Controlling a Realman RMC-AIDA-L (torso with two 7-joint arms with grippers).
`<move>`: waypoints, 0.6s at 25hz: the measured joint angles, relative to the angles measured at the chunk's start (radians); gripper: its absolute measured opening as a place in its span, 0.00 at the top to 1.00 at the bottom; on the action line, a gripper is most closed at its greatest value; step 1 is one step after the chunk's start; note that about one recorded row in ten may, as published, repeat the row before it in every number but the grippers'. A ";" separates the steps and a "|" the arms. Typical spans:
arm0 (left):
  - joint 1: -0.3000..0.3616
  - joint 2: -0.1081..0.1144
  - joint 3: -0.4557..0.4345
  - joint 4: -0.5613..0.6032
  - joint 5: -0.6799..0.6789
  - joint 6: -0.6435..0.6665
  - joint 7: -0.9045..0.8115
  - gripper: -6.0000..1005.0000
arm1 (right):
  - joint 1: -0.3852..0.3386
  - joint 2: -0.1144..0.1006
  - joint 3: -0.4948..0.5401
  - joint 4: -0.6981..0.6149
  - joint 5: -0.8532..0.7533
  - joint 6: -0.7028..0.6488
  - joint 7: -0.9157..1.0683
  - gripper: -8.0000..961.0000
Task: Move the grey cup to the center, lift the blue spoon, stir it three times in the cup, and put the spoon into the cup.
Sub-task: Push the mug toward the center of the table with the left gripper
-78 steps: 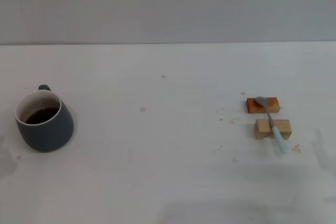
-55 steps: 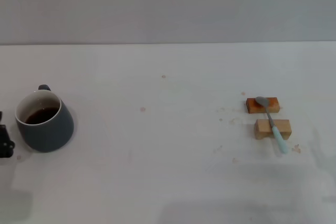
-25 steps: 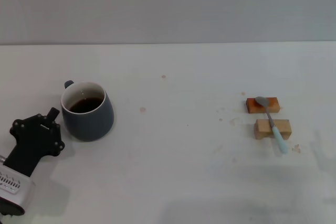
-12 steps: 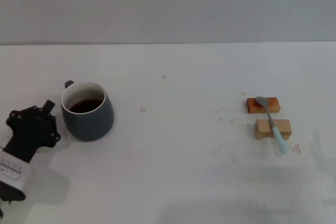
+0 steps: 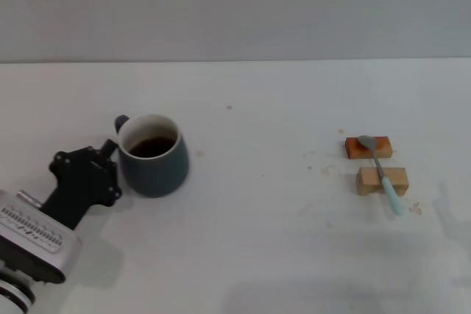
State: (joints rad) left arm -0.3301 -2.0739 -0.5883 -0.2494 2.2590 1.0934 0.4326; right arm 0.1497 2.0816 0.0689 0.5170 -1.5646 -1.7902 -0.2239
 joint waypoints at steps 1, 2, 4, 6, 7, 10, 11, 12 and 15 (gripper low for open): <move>0.000 0.000 0.013 -0.010 0.000 -0.001 0.000 1.00 | 0.000 0.000 0.000 0.000 0.000 0.000 0.000 0.15; -0.001 0.000 0.024 -0.017 0.000 -0.002 0.000 1.00 | 0.000 0.000 -0.001 0.000 0.000 0.000 0.000 0.15; -0.005 0.000 0.051 -0.037 0.002 -0.002 -0.001 1.00 | 0.001 0.000 -0.001 0.000 0.000 0.000 0.000 0.15; -0.009 -0.001 0.063 -0.043 0.002 -0.002 -0.001 1.00 | 0.001 0.000 -0.001 0.000 0.000 0.000 0.000 0.15; -0.011 -0.002 0.073 -0.047 0.002 -0.003 -0.002 1.00 | 0.001 0.000 -0.001 0.000 0.000 0.000 0.000 0.15; -0.015 -0.004 0.082 -0.049 0.002 -0.003 -0.001 1.00 | 0.001 0.000 -0.001 0.000 0.000 0.000 0.000 0.15; -0.015 -0.004 0.082 -0.049 0.001 -0.003 -0.001 1.00 | 0.001 0.000 -0.002 0.000 0.000 0.000 0.000 0.15; -0.015 -0.003 0.080 -0.049 0.000 -0.003 -0.001 1.00 | 0.001 0.000 -0.002 0.000 0.000 0.000 0.000 0.15; -0.010 -0.001 0.078 -0.044 -0.004 -0.003 -0.003 1.00 | 0.001 -0.001 -0.001 0.000 0.000 0.000 0.000 0.15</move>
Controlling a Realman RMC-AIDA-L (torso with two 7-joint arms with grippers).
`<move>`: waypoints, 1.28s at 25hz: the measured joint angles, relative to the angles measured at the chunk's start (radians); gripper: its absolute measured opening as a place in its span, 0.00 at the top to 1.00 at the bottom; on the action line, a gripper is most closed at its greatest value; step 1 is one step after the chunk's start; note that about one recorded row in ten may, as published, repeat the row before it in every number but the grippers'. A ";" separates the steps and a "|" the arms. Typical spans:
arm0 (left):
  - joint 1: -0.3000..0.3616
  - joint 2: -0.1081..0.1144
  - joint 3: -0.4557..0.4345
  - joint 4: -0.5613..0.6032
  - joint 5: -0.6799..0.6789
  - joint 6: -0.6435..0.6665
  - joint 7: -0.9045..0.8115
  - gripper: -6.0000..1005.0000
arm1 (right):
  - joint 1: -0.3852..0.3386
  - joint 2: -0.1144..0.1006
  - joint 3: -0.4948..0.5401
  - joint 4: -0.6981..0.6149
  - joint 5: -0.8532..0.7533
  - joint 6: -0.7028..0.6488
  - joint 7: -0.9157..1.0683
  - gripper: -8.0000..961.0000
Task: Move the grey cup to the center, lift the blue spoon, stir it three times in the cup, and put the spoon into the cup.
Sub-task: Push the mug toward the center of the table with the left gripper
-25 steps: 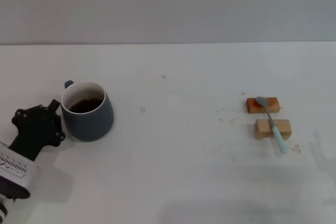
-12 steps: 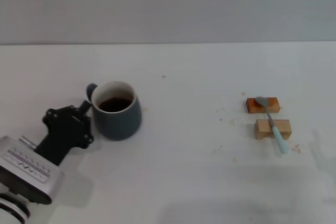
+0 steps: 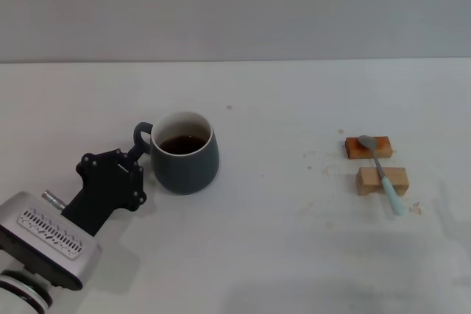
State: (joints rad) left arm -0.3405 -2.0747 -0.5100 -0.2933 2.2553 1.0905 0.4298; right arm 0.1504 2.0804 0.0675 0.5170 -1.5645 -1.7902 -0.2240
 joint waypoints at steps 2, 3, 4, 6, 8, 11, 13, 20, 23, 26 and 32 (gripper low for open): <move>0.001 0.000 0.000 0.003 -0.001 0.000 -0.003 1.00 | 0.001 0.000 0.000 0.000 0.000 0.000 0.000 0.15; 0.001 0.000 0.000 0.004 -0.001 0.000 -0.004 1.00 | 0.001 0.000 0.000 0.000 0.000 0.000 0.000 0.15; 0.000 0.000 0.001 0.004 -0.001 0.000 -0.004 1.00 | 0.002 0.000 0.000 0.000 0.000 0.000 0.000 0.15; -0.003 -0.001 0.003 0.000 -0.001 -0.006 -0.005 1.00 | 0.002 0.000 0.000 0.000 0.000 0.000 0.000 0.15; -0.006 -0.002 0.004 -0.003 0.002 -0.013 -0.005 1.00 | 0.003 0.000 0.000 0.001 0.000 0.000 0.000 0.15; -0.011 -0.003 0.008 -0.013 0.004 -0.020 -0.006 1.00 | 0.003 0.000 0.000 0.001 0.000 0.000 0.000 0.15; -0.012 -0.003 0.010 -0.025 0.004 -0.027 -0.006 1.00 | 0.002 0.000 0.000 0.002 0.000 0.000 0.000 0.15; -0.016 -0.004 0.045 -0.055 0.004 -0.035 -0.007 1.00 | -0.003 0.000 -0.001 0.002 0.000 0.000 0.000 0.15; -0.022 -0.004 0.065 -0.066 0.004 -0.039 -0.008 1.00 | -0.003 0.001 -0.002 0.002 0.000 0.000 0.000 0.15; -0.027 -0.004 0.078 -0.067 0.004 -0.041 -0.008 1.00 | -0.003 0.001 -0.002 0.002 0.000 0.000 0.000 0.15; 0.027 -0.001 0.052 -0.068 -0.003 0.026 -0.007 1.00 | -0.004 0.001 -0.002 -0.003 0.000 0.000 0.000 0.15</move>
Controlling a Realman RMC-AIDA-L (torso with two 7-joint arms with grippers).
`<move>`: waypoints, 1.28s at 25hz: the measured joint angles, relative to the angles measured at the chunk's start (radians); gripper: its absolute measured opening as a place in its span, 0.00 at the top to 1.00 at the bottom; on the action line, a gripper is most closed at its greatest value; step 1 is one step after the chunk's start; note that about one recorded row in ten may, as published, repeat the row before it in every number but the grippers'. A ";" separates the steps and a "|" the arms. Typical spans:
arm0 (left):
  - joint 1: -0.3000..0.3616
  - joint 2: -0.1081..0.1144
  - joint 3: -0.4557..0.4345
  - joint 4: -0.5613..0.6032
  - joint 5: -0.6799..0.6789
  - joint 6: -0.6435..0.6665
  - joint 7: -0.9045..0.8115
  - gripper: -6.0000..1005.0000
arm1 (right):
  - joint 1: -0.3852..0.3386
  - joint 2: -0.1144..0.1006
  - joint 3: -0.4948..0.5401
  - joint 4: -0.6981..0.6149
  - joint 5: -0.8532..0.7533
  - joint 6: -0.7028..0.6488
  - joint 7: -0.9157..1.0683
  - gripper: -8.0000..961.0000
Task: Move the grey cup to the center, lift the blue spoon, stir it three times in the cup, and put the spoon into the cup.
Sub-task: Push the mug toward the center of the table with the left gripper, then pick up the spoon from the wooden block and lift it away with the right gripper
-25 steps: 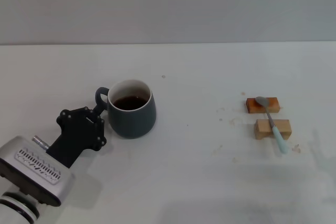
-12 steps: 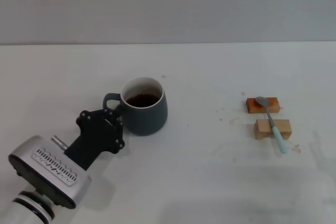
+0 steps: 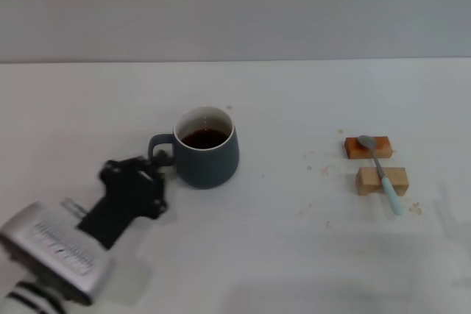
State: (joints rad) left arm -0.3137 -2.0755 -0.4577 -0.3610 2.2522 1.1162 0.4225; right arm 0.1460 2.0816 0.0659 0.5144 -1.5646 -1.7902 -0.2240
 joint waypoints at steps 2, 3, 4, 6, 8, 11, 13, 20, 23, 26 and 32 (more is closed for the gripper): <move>0.044 0.001 -0.048 -0.001 -0.001 0.051 -0.008 1.00 | -0.001 0.000 0.000 -0.001 0.000 0.000 0.000 0.15; 0.068 0.002 -0.078 -0.003 -0.001 0.076 -0.022 1.00 | -0.001 0.000 0.000 -0.002 0.000 0.000 0.000 0.15; 0.090 0.003 -0.107 -0.004 -0.002 0.097 -0.044 1.00 | -0.002 0.000 0.000 -0.002 0.000 0.000 0.000 0.15; 0.130 0.008 -0.161 0.000 -0.002 0.146 -0.140 1.00 | -0.002 0.000 -0.002 -0.002 0.000 0.000 0.000 0.15; 0.155 0.012 -0.205 0.033 -0.002 0.202 -0.284 1.00 | -0.002 0.000 -0.009 -0.001 0.000 0.000 0.000 0.15; 0.172 0.013 -0.254 0.109 -0.002 0.274 -0.451 1.00 | -0.003 0.000 -0.020 0.005 0.000 0.000 0.000 0.15; 0.176 0.013 -0.271 0.152 -0.002 0.299 -0.513 1.00 | -0.008 0.000 -0.024 0.015 0.001 0.001 0.000 0.15; 0.182 0.015 -0.287 0.190 -0.002 0.307 -0.541 1.00 | -0.027 -0.001 -0.022 0.045 0.010 0.030 0.007 0.15; 0.173 0.013 -0.287 0.193 0.001 0.294 -0.532 1.00 | -0.028 -0.001 -0.017 0.030 0.012 0.095 0.052 0.15; 0.165 0.013 -0.284 0.201 0.004 0.288 -0.532 1.00 | -0.016 0.002 -0.020 -0.004 0.013 0.165 0.096 0.15; 0.158 0.012 -0.279 0.208 0.006 0.286 -0.533 1.00 | -0.003 0.005 -0.026 -0.027 0.004 0.224 0.102 0.15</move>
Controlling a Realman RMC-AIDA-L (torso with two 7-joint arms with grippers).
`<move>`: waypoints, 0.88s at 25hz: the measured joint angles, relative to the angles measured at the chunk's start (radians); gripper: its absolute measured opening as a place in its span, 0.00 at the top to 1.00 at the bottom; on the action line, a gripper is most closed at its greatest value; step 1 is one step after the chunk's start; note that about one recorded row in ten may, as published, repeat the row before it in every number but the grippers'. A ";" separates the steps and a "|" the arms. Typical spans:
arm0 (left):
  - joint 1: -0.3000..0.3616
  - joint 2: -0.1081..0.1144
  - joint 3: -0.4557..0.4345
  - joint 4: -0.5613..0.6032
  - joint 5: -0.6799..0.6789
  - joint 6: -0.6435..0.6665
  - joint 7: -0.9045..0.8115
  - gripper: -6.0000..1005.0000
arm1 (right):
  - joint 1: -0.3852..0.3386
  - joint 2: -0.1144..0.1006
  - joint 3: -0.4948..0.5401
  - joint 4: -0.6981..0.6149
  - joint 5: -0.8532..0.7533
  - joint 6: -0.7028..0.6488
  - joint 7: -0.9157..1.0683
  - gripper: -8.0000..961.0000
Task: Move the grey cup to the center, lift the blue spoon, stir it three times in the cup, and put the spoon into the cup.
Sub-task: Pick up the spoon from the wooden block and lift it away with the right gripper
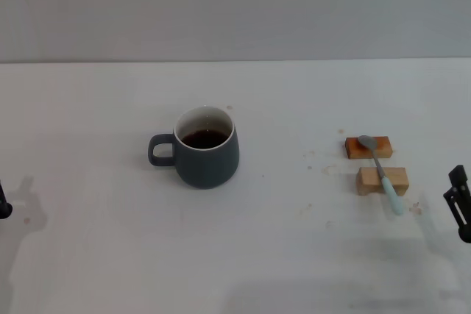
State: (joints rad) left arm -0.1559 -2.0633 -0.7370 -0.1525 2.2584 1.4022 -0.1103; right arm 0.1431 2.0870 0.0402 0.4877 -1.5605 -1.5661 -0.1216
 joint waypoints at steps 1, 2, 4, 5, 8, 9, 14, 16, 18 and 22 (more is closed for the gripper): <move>-0.002 0.000 0.000 0.003 0.000 0.000 0.000 1.00 | 0.001 0.000 0.000 0.000 0.000 0.006 0.000 0.15; -0.002 -0.001 0.001 0.005 0.000 -0.001 0.000 1.00 | 0.002 0.000 0.000 -0.001 -0.001 0.014 0.000 0.15; -0.004 -0.002 0.001 0.008 0.000 -0.003 0.000 1.00 | 0.005 0.001 -0.001 -0.001 -0.001 0.045 0.000 0.15; -0.004 -0.002 0.001 0.008 0.000 -0.005 0.000 1.00 | 0.005 0.001 -0.001 -0.001 -0.001 0.045 0.000 0.15; -0.004 -0.002 0.001 0.008 0.000 -0.010 -0.001 1.00 | 0.016 0.001 -0.002 -0.001 -0.002 0.090 0.000 0.15; -0.004 -0.002 0.001 0.008 0.001 -0.011 -0.001 1.00 | 0.026 0.001 -0.002 0.000 -0.002 0.119 0.001 0.15; -0.005 -0.001 0.001 0.008 0.001 -0.012 -0.001 1.00 | 0.047 0.001 -0.004 0.001 -0.002 0.167 0.001 0.15; -0.006 -0.001 0.001 0.008 0.001 -0.012 -0.001 1.00 | 0.057 0.001 -0.009 0.002 -0.003 0.189 0.001 0.15; -0.006 -0.001 0.002 0.008 0.001 -0.012 -0.001 1.00 | 0.062 0.001 -0.012 0.003 -0.003 0.200 0.001 0.15; -0.010 -0.001 0.002 0.008 0.001 -0.012 -0.002 1.00 | 0.064 0.001 -0.014 0.005 -0.003 0.216 0.001 0.15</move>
State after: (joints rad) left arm -0.1662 -2.0646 -0.7347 -0.1441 2.2596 1.3903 -0.1118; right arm 0.2070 2.0878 0.0264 0.4930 -1.5632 -1.3506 -0.1211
